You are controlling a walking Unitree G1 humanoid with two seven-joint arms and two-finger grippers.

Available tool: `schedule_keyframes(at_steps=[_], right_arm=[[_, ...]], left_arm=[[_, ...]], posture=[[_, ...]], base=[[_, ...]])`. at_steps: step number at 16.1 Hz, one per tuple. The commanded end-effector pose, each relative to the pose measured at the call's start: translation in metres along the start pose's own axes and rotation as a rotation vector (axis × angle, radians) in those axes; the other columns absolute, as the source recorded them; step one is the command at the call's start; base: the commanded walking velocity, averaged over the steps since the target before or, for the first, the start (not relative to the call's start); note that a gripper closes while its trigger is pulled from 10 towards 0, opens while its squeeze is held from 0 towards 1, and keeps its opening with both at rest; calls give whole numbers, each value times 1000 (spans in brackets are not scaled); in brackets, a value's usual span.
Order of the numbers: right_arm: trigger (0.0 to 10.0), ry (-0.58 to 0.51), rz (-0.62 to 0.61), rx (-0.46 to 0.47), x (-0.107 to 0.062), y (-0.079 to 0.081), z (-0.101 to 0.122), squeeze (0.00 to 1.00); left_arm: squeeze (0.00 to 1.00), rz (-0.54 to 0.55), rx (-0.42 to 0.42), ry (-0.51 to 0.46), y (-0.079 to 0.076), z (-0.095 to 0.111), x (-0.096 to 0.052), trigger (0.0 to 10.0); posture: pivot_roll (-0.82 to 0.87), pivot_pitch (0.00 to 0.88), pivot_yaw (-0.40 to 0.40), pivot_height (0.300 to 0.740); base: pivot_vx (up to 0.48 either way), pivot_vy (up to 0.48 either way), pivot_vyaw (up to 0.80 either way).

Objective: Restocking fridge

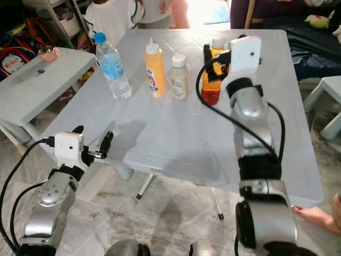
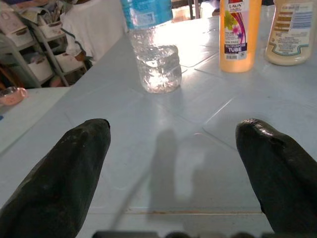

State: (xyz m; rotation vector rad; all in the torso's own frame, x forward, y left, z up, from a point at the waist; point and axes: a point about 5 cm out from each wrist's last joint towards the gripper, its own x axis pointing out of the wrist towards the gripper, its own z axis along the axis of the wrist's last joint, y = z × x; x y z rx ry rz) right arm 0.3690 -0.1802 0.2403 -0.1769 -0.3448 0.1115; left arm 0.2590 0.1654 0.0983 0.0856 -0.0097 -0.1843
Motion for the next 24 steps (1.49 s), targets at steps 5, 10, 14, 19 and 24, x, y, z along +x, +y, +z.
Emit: schedule_keyframes(at_steps=[5,10,14,19,24], right_arm=[[10000,22,-39,1,17,-12,3,0],[10000,21,-1,13,30,-8,5,0],[10000,43,54,16,34,-4,3,0],[0,69,103,-23,40,-7,4,0],[0,102,108,-66,43,-13,3,0]], left_arm=[[0,-9,26,22,10,3,-8,10000],[0,-17,27,30,8,3,-9,10000],[0,-3,43,31,13,5,-8,10000],[0,-5,27,42,8,2,-11,10000],[0,-15,18,44,5,1,-8,10000]], posture=[[66,73,164,740],[75,77,160,740],[80,83,157,740],[73,82,150,740],[68,82,149,740]], base=[[0,0,0],[0,0,0],[0,0,0],[0,0,0],[0,0,0]])
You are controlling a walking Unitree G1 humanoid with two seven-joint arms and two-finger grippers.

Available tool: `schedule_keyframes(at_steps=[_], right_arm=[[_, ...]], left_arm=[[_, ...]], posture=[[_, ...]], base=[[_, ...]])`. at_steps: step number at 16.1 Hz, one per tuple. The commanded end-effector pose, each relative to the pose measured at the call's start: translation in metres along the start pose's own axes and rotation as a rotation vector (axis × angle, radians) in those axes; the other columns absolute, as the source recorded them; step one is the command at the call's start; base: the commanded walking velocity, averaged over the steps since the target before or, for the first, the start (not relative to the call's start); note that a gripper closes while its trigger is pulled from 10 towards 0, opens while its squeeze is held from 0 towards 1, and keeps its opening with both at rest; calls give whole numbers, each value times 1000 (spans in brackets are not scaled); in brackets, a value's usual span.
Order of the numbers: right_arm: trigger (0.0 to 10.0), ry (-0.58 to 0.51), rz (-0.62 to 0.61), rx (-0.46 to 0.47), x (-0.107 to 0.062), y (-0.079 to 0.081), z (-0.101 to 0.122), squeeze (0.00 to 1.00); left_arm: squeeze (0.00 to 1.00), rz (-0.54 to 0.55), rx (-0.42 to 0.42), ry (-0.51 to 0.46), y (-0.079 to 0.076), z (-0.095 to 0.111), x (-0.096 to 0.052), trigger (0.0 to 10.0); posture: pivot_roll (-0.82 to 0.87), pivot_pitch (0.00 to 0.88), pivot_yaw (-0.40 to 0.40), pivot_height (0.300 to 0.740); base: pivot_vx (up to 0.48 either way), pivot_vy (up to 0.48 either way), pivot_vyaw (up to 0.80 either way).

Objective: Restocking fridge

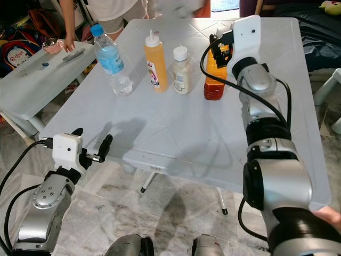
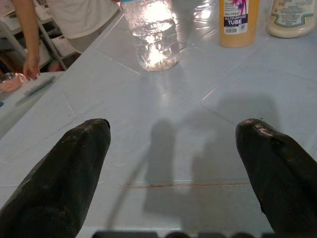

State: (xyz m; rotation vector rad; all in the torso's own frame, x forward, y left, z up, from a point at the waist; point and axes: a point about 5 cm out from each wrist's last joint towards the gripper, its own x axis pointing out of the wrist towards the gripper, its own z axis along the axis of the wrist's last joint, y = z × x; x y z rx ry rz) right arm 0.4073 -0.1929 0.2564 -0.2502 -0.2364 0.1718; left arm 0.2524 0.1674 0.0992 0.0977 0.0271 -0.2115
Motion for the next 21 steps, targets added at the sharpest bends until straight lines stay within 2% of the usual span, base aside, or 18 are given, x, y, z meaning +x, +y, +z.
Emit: schedule_keyframes(at_steps=[1,5,13,15,16,18,21], right_arm=[[0,-2,32,-11,4,5,4,0],[0,7,83,21,7,10,6,0],[0,118,70,40,5,12,-11,0],[0,94,59,41,5,15,-8,0],[0,87,58,46,5,17,-7,0],[0,73,41,122,0,31,-8,0],[0,39,26,159,-16,46,-2,0]], left_arm=[[0,14,9,9,4,-1,-1,10000],[0,2,4,18,2,-2,2,10000],[0,-22,-11,27,-4,-5,7,10000],[0,-30,-17,28,-6,-6,9,10000],[0,-31,-18,28,-7,-6,9,10000],[0,-29,-26,28,-8,-8,11,10000],[0,-35,-44,12,-13,-5,18,10000]], posture=[[67,80,149,740],[57,74,148,740],[33,63,145,740],[28,56,142,740],[25,49,137,740],[16,35,125,740],[-12,35,116,740]], base=[[0,0,0],[0,0,0],[0,0,0],[0,0,0],[0,0,0],[0,0,0],[0,0,0]])
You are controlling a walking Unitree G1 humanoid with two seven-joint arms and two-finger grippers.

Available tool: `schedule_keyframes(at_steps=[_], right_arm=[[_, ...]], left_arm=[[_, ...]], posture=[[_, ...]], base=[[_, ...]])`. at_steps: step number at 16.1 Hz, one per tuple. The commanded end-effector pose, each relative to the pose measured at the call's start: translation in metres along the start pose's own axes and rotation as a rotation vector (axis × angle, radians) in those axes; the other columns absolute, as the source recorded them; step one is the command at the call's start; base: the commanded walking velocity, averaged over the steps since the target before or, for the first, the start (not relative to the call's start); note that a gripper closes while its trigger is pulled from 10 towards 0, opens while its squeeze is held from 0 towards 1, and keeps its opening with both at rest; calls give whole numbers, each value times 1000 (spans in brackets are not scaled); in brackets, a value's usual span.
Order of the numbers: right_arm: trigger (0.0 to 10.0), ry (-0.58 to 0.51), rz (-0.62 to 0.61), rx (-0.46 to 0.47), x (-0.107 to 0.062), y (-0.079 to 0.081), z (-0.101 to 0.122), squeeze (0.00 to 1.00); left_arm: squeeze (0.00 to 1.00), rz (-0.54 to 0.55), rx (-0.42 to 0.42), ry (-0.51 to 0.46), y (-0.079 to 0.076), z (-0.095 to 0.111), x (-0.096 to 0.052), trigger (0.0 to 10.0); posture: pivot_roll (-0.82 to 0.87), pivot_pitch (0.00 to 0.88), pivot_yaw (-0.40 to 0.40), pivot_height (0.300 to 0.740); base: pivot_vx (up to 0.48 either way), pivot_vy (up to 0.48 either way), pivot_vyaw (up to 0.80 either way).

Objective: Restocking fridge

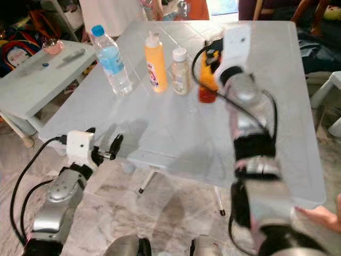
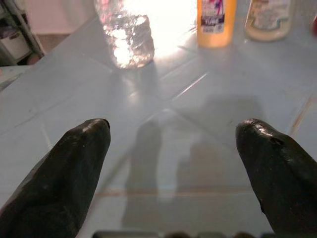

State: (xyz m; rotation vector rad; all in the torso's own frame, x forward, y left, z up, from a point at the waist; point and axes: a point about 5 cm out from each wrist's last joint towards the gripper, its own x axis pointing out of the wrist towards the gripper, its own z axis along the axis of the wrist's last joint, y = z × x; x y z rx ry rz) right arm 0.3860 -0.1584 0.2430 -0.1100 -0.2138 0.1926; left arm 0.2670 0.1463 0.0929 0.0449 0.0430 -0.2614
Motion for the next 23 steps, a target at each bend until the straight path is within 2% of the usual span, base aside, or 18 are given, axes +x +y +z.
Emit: schedule_keyframes(at_steps=[1,5,7,9,12,13,14,15,16,17,18,23], right_arm=[[0,29,20,30,-3,9,-2,0],[0,25,53,47,-23,22,11,0],[0,56,64,58,-35,24,-2,0],[0,122,58,91,-54,26,-23,0],[0,181,53,108,-64,29,-27,0],[2588,179,55,104,-65,29,-21,0],[3176,158,53,104,-62,27,-12,0],[4471,142,50,104,-60,25,-4,0],[4235,132,46,98,-58,23,2,0],[6078,132,49,94,-58,24,6,0],[9843,116,48,98,-57,24,12,0],[10000,89,73,138,-53,30,34,0]], left_arm=[[0,12,9,8,4,-2,0,10000],[0,3,-11,29,-5,-7,13,10000],[0,47,-29,59,-6,-12,16,10000],[0,50,-41,56,-8,-16,15,10000],[0,46,-43,61,-12,-19,17,10000],[0,35,-41,60,-13,-19,18,10000],[0,36,-39,60,-12,-19,19,10000],[0,37,-38,60,-12,-19,20,10000],[0,38,-35,57,-12,-19,21,10000],[0,41,-34,56,-12,-19,22,10000],[0,41,-36,54,-13,-19,22,10000],[0,28,-38,56,-16,-20,24,10000]], posture=[[-22,24,118,740],[-60,0,115,740],[-70,0,112,740],[-80,0,104,740],[-89,0,92,740],[-92,0,94,740],[-100,0,96,740],[-100,0,96,740],[-102,0,95,740],[-102,0,94,740],[-104,0,95,740],[-113,0,102,740]], base=[[0,0,0],[0,0,0],[0,0,0],[0,0,0],[0,0,0],[0,0,0],[0,0,0],[0,0,0],[0,0,0],[0,0,0],[0,0,0],[0,0,0]])
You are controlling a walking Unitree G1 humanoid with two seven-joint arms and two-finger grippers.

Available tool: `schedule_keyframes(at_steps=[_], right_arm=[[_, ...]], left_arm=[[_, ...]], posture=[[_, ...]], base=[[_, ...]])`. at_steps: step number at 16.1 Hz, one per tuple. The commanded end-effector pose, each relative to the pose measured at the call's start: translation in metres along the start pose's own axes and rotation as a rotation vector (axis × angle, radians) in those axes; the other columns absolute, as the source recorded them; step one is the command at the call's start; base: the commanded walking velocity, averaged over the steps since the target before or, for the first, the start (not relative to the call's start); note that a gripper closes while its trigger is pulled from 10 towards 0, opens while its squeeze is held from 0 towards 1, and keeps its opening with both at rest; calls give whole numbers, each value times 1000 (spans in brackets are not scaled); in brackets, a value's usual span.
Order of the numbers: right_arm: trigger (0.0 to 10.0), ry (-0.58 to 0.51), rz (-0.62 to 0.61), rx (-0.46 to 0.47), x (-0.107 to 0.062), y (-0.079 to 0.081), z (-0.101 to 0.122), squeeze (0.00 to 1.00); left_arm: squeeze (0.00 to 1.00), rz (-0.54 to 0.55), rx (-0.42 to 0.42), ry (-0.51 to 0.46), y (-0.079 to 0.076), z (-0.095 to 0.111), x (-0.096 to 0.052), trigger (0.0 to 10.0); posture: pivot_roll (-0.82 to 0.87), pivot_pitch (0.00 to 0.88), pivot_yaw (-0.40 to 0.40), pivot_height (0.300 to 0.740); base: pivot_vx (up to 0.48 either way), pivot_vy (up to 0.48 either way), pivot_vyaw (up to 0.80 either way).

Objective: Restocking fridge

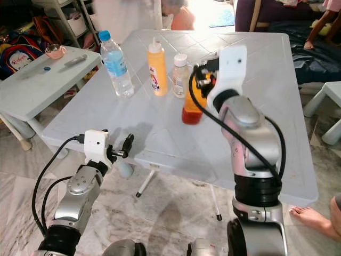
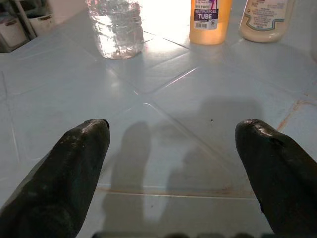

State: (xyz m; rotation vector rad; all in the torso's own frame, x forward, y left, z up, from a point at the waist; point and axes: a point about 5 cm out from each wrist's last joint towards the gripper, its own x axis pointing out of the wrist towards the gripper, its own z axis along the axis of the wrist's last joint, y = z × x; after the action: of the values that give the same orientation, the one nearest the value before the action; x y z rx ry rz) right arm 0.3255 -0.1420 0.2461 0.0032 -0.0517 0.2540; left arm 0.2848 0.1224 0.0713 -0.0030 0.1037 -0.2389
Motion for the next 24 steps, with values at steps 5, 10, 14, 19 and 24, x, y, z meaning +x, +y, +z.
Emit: schedule_keyframes(at_steps=[5,10,14,19,24], right_arm=[[10000,48,-30,-12,6,-2,-24,0],[10000,61,-45,-68,10,-8,-34,0],[10000,8,-20,-148,6,-8,-49,0],[10000,-35,-27,-179,14,-12,-46,1000],[10000,-49,12,-209,27,-20,-39,0]], left_arm=[[0,3,21,18,0,-4,1,10000],[0,15,26,18,1,-5,0,10000],[0,13,31,27,0,-7,-2,10000],[0,17,37,32,0,-8,-3,10000],[0,19,38,34,0,-8,-3,10000]], posture=[[-115,0,104,740],[-105,0,100,740],[-108,0,103,740],[-102,0,103,740],[-96,0,104,740]], base=[[0,0,0],[0,0,0],[0,0,0],[0,0,0],[0,0,0]])
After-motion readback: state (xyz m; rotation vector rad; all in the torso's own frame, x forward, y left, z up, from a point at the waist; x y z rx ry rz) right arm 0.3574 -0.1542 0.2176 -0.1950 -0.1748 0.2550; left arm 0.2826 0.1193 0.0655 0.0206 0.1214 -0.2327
